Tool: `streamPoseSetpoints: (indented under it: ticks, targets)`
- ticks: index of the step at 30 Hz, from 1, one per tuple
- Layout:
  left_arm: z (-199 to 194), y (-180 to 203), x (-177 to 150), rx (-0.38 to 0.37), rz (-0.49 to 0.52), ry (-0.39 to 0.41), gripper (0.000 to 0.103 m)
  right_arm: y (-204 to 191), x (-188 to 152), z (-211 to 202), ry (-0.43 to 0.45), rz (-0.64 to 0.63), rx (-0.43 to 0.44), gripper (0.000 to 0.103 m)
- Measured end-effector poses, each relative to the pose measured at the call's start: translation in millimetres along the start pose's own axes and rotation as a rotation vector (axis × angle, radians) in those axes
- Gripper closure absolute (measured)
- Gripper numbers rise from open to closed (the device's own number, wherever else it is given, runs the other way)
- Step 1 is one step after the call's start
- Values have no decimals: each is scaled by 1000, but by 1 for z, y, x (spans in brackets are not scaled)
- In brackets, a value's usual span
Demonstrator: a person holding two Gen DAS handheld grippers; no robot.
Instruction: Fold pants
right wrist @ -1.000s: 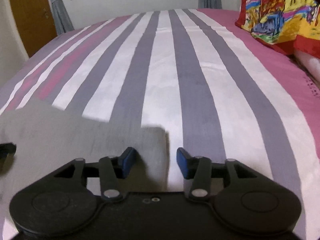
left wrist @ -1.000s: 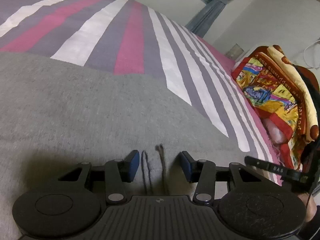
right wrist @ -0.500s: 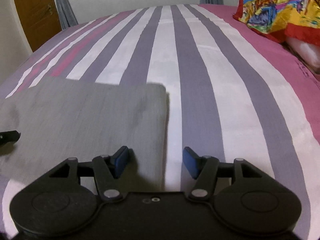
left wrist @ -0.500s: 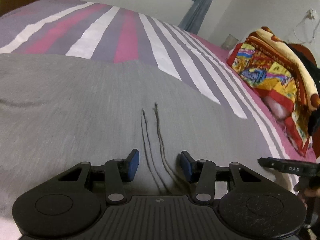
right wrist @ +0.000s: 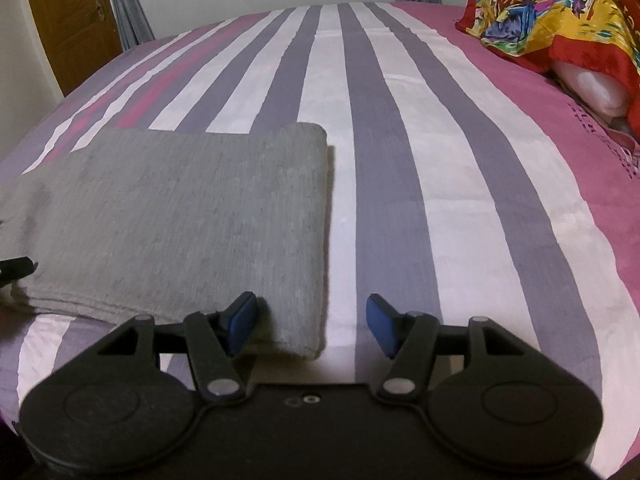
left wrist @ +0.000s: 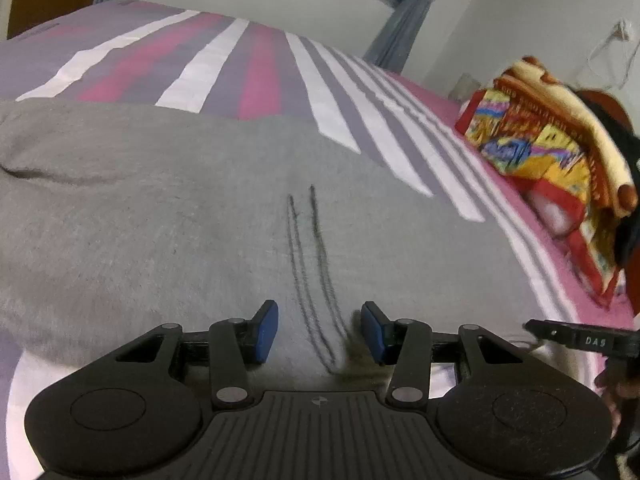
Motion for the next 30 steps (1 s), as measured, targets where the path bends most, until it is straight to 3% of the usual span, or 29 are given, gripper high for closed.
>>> streamPoseSetpoints:
  ticks: [3, 6, 9, 10, 11, 13, 16, 18, 20, 21, 23, 30]
  targets:
    - [1, 3, -12, 7, 52, -7, 51, -5, -3, -14, 60, -24, 25, 42]
    - [-7, -5, -10, -7, 9, 8, 50, 1, -14, 3, -5, -6, 44, 41]
    - [-47, -21, -7, 67, 38, 132, 43, 8, -7, -7, 50, 44, 63, 38]
    - [-61, -32, -8, 83, 19, 177, 27, 9, -8, -11, 69, 35, 74, 38]
    - [-79, -50, -11, 115, -26, 229, 19, 10, -11, -14, 83, 33, 89, 38]
    - [-103, -85, -18, 164, -117, 289, 18, 17, -14, -22, 124, 83, 139, 33]
    - [-116, -144, -29, 184, -297, 285, 18, 34, -9, -29, 193, 175, 168, 23]
    - [-115, -178, -35, 118, -436, 298, 18, 39, -8, -28, 207, 207, 180, 22]
    - [-108, -204, -38, 36, -564, 319, 18, 43, -4, -26, 227, 251, 157, 12]
    - [-103, -220, -39, -16, -634, 344, 18, 47, -3, -24, 234, 282, 144, 2]
    - [-95, -239, -39, -92, -721, 383, 18, 56, -4, -22, 226, 328, 138, 0]
    - [-59, -277, -13, -292, -796, 424, 19, 77, -13, -23, 259, 475, 157, 0]
Point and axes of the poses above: each gripper's, at about its wrist camera, not at the fingertips, and z roughly the way its jaws point, y to its right, x to its top, the point moved 5 cm from there along z, roughly the way its jaws point, and after that the axes turned 1 degree about z, right-handed, at the moved point
